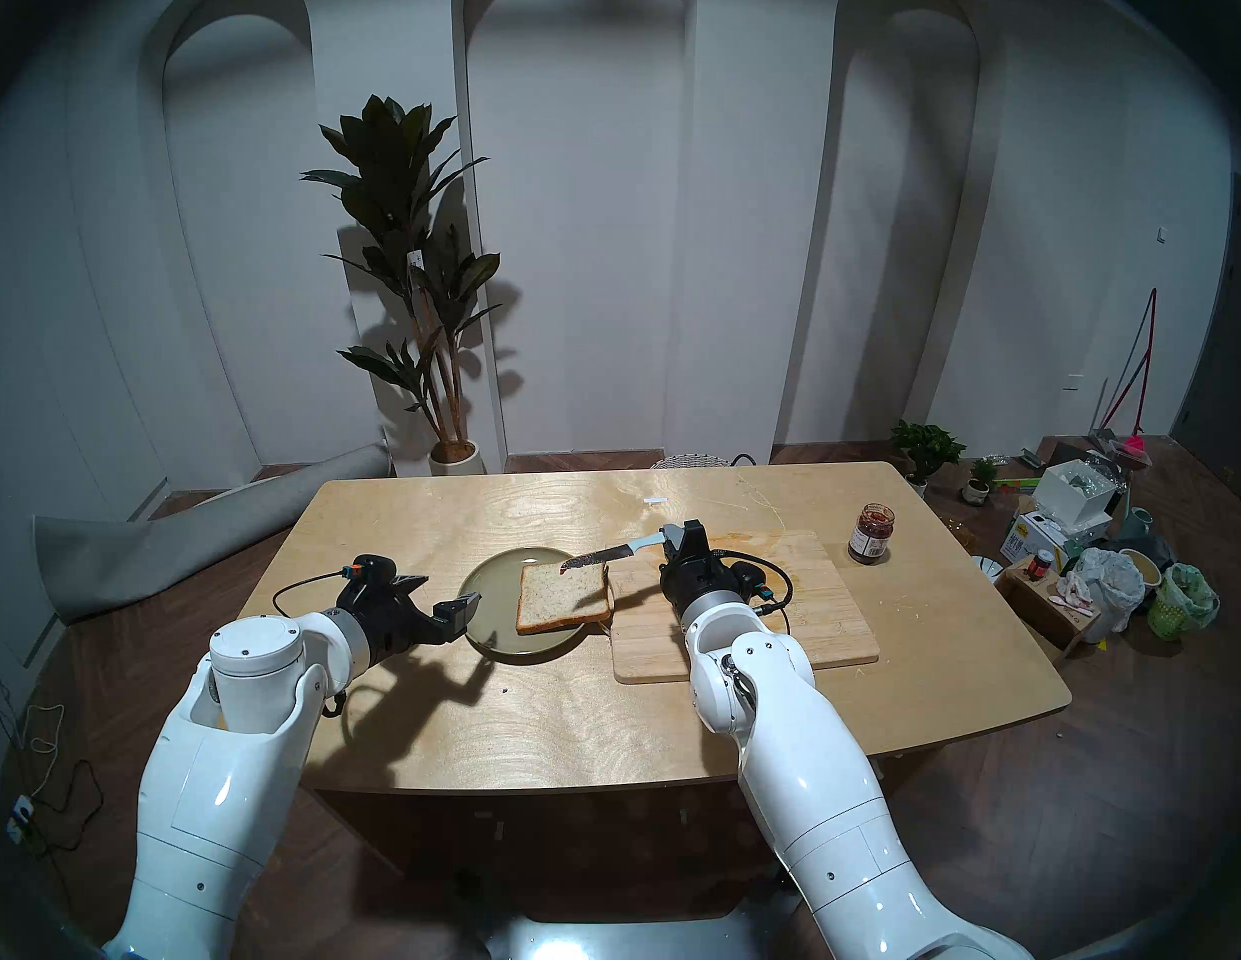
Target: Spread jam over the slice of bread with the knife
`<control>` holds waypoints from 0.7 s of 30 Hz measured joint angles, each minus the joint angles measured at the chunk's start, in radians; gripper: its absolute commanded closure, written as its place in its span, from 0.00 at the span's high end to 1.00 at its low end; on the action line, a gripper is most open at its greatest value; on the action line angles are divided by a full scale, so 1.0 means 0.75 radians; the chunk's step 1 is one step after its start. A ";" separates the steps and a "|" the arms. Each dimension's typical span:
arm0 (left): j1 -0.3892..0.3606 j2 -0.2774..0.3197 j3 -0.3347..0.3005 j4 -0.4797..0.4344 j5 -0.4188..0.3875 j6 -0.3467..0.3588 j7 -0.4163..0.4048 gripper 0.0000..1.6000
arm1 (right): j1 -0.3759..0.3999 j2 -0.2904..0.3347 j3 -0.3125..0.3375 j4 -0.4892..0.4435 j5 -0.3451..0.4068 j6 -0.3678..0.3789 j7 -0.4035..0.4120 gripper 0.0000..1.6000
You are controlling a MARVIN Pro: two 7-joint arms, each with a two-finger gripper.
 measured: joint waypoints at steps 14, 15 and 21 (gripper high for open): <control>-0.163 0.008 -0.055 0.208 -0.237 0.300 -0.084 1.00 | -0.018 0.007 -0.011 -0.106 -0.009 -0.098 -0.158 0.00; -0.180 0.004 -0.059 0.229 -0.252 0.315 -0.079 1.00 | -0.019 0.010 -0.016 -0.110 -0.021 -0.105 -0.155 0.00; -0.249 -0.011 -0.054 0.320 -0.293 0.366 -0.031 1.00 | -0.022 0.023 -0.038 -0.118 -0.069 -0.133 -0.139 0.00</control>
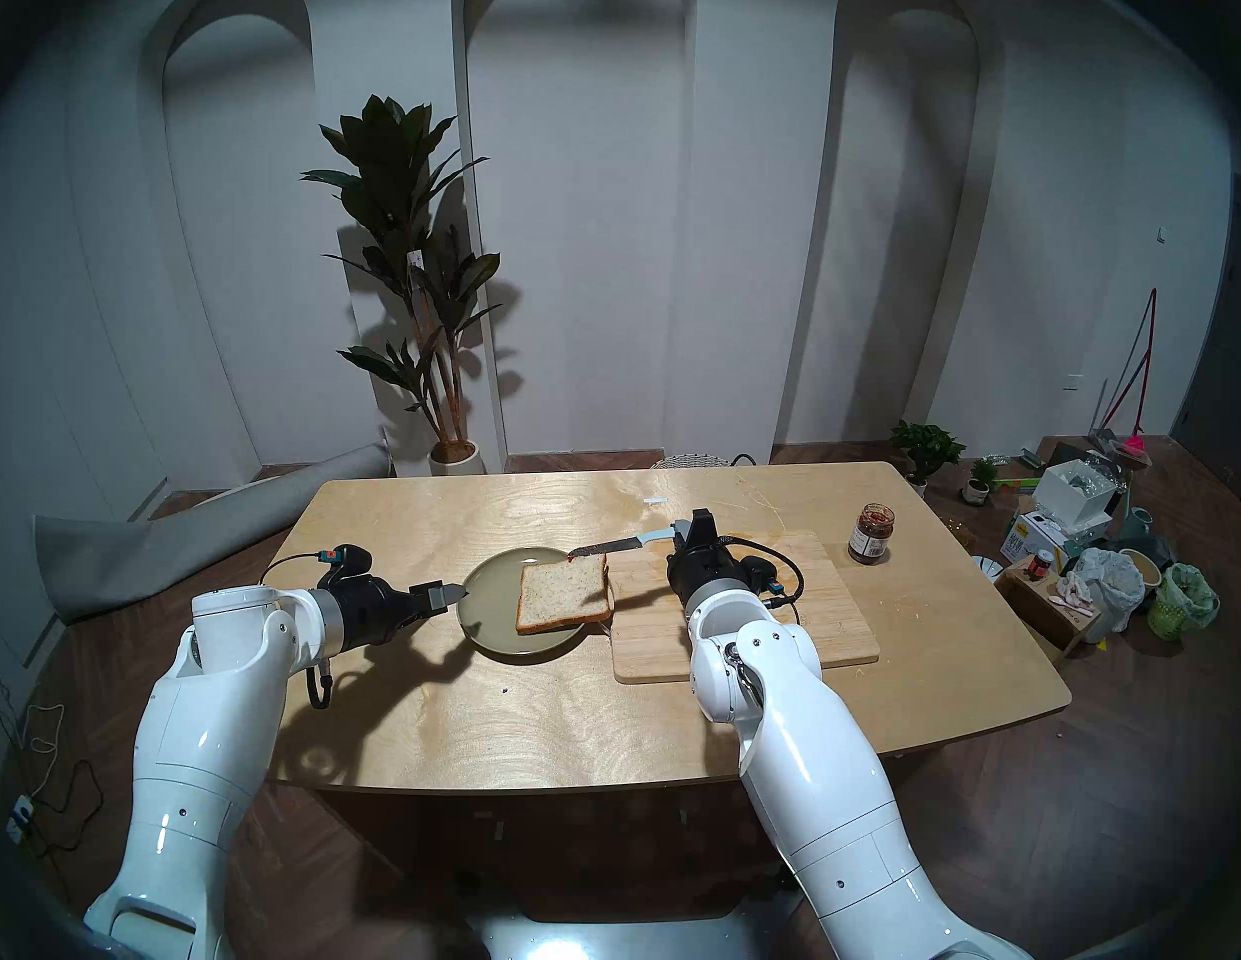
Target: Spread jam over the slice of bread with the knife
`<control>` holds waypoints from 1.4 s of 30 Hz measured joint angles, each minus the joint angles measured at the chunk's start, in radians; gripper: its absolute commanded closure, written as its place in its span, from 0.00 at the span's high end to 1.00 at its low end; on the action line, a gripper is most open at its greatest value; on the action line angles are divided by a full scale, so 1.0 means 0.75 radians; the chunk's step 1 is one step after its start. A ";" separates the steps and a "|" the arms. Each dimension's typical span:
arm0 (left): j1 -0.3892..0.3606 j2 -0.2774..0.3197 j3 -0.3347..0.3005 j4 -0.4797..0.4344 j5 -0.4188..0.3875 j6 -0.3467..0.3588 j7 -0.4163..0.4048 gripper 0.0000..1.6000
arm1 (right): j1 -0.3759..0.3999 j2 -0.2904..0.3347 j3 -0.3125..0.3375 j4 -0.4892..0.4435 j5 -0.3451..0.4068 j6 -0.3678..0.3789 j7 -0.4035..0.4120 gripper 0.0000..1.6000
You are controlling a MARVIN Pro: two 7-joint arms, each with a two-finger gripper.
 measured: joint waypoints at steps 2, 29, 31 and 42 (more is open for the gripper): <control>-0.024 -0.005 0.014 0.037 -0.008 0.013 0.023 1.00 | 0.000 0.005 -0.009 0.000 -0.016 -0.009 0.009 0.00; -0.293 0.037 0.220 0.321 -0.006 0.117 0.014 1.00 | 0.028 0.018 -0.049 0.112 -0.100 -0.089 0.124 0.00; -0.293 0.043 0.228 0.310 -0.001 0.127 0.012 1.00 | 0.032 0.017 -0.051 0.121 -0.100 -0.091 0.131 0.00; -0.254 0.051 0.225 0.229 0.012 0.186 0.027 1.00 | 0.060 0.016 -0.056 0.181 -0.103 -0.100 0.180 0.00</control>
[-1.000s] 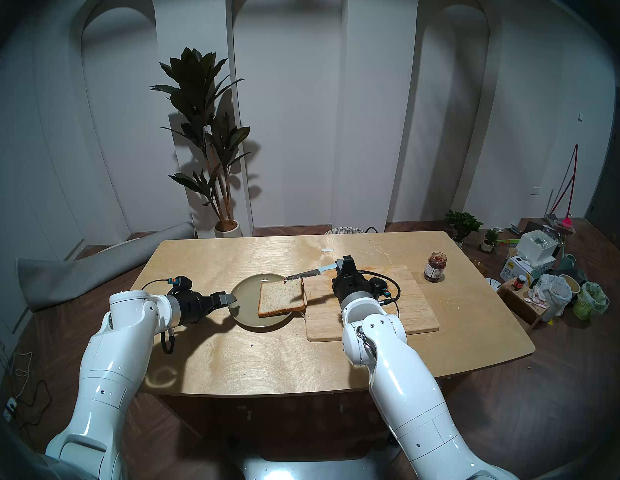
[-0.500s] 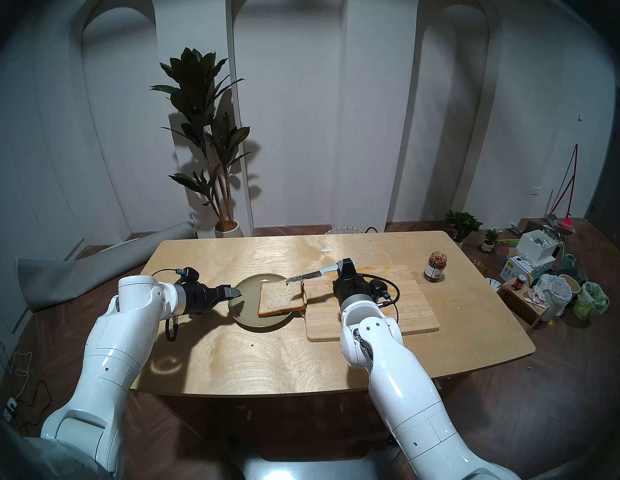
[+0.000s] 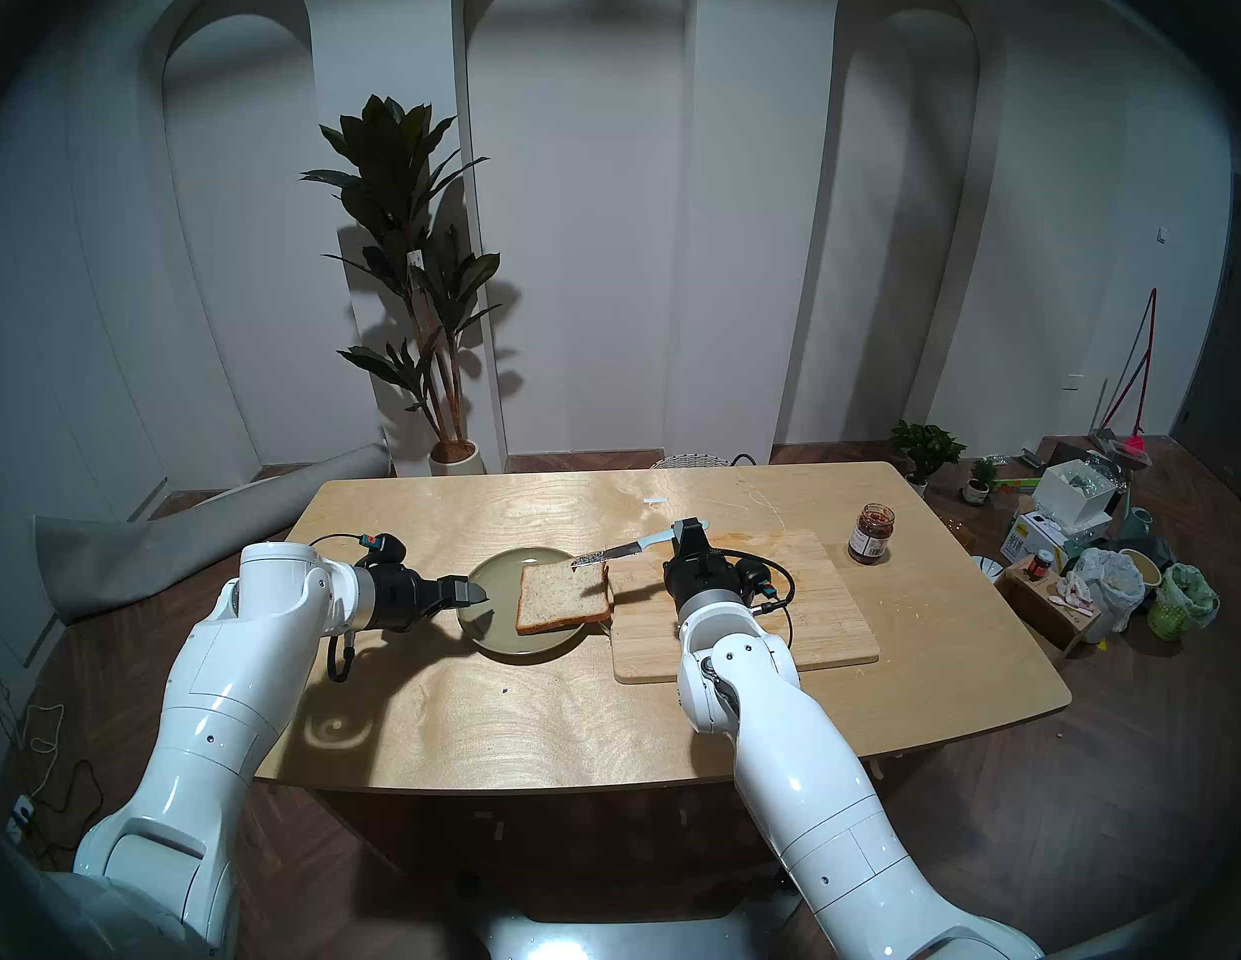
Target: Spread jam over the slice of bread with the knife
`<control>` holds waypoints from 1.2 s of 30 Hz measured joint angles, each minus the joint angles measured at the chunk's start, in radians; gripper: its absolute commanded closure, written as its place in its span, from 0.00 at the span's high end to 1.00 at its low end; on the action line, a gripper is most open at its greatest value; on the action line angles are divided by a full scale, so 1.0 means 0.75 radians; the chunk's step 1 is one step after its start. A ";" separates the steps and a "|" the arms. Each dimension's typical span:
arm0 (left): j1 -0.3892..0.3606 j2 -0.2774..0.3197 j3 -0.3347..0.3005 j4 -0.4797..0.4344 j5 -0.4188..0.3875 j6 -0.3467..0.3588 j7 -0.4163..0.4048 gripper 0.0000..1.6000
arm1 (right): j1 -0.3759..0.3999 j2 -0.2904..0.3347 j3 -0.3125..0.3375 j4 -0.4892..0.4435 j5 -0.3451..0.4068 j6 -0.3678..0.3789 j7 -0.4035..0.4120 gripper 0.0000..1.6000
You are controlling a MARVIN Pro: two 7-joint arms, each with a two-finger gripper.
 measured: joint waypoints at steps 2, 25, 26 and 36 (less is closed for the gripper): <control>0.013 -0.008 -0.013 -0.017 -0.005 0.003 0.019 1.00 | 0.007 0.000 -0.003 0.020 -0.002 -0.001 0.016 0.00; 0.030 -0.060 -0.001 -0.067 -0.036 0.003 0.116 0.40 | 0.031 0.001 -0.060 0.207 -0.062 -0.056 0.231 0.00; 0.031 -0.059 0.000 -0.067 -0.037 0.003 0.116 0.38 | 0.032 0.001 -0.061 0.209 -0.063 -0.057 0.235 0.00; 0.033 -0.041 0.018 -0.062 -0.043 0.003 0.114 0.31 | 0.044 0.001 -0.073 0.235 -0.076 -0.075 0.268 0.00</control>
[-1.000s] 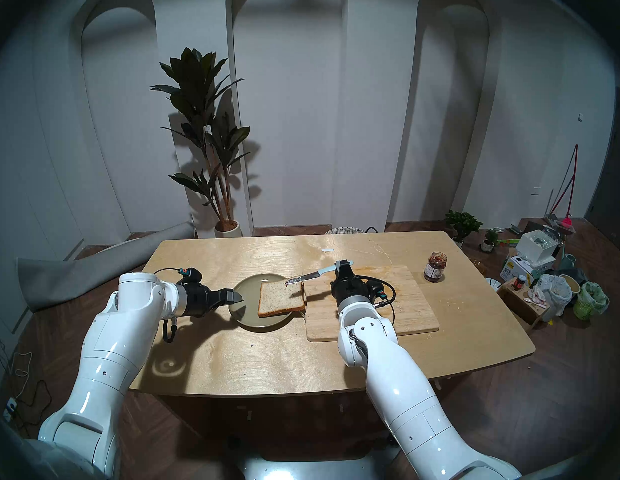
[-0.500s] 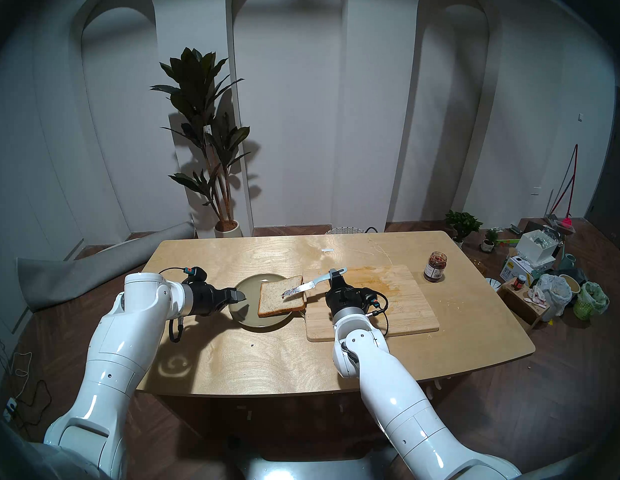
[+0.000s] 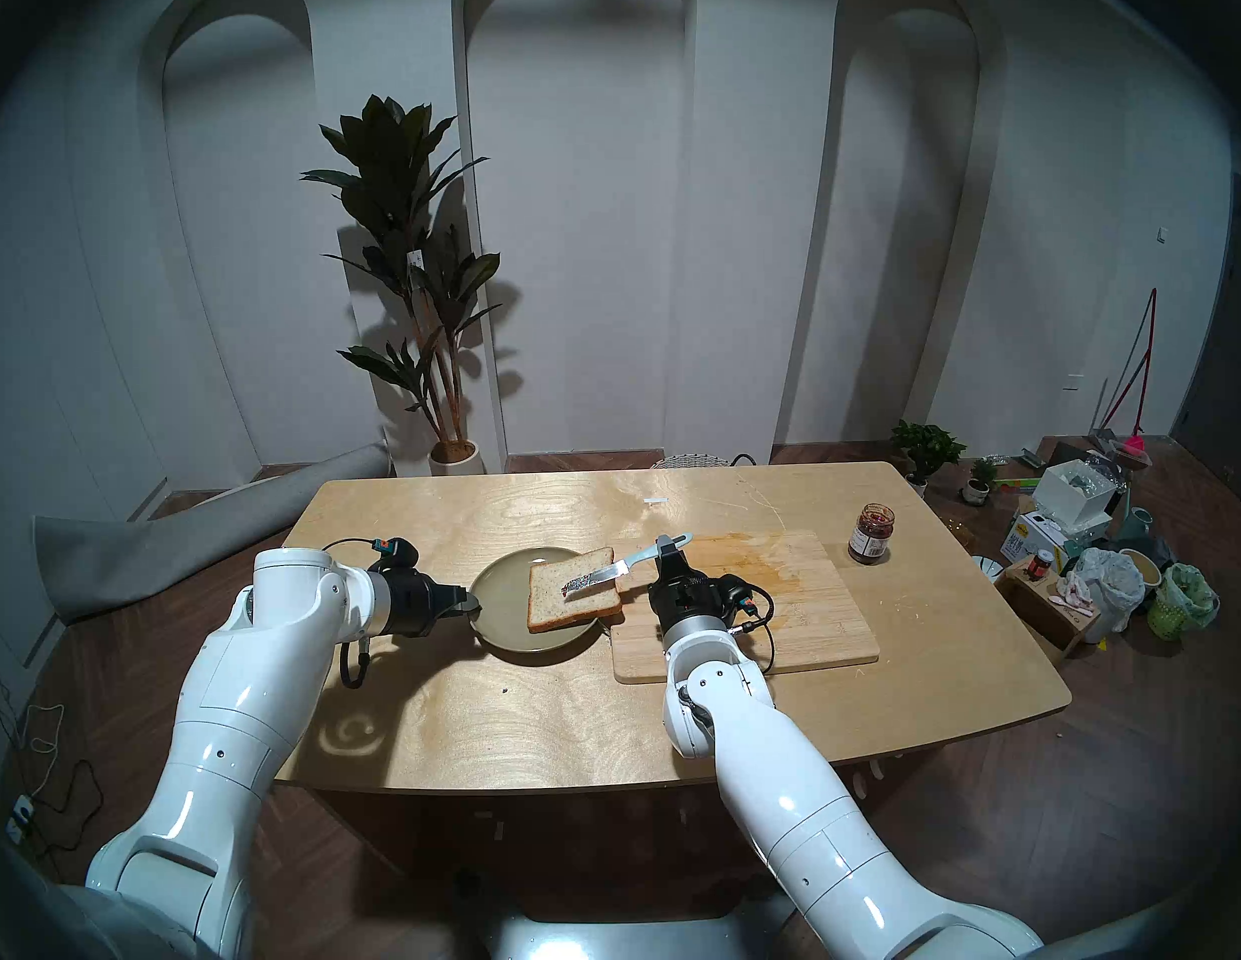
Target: Spread jam over the slice of bread with the knife
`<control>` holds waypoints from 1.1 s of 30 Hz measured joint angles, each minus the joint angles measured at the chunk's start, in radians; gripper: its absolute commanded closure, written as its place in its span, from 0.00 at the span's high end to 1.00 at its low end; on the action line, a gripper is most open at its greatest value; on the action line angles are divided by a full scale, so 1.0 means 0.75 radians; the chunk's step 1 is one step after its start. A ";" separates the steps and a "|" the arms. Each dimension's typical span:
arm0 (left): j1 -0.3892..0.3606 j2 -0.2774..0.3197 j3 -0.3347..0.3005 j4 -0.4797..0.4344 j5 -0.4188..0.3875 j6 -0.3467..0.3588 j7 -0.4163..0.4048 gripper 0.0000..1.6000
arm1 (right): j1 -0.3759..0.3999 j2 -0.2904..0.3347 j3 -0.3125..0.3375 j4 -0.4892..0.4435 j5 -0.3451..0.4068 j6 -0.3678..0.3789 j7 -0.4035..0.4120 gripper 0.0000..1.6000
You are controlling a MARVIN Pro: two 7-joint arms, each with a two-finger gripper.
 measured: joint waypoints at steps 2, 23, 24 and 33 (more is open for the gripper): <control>0.000 0.002 0.002 0.002 -0.001 0.000 0.000 0.29 | 0.002 0.000 -0.001 0.003 -0.002 -0.002 0.002 0.00; -0.011 0.012 -0.008 0.022 -0.013 0.000 0.030 0.27 | 0.014 0.032 0.004 0.048 -0.007 -0.004 0.067 0.00; -0.011 0.012 -0.008 0.022 -0.014 0.000 0.031 0.26 | 0.015 0.033 0.004 0.051 -0.005 -0.003 0.072 0.00; -0.013 0.007 -0.013 0.027 -0.026 0.000 0.044 0.19 | 0.030 0.035 -0.003 0.083 0.001 0.000 0.118 0.00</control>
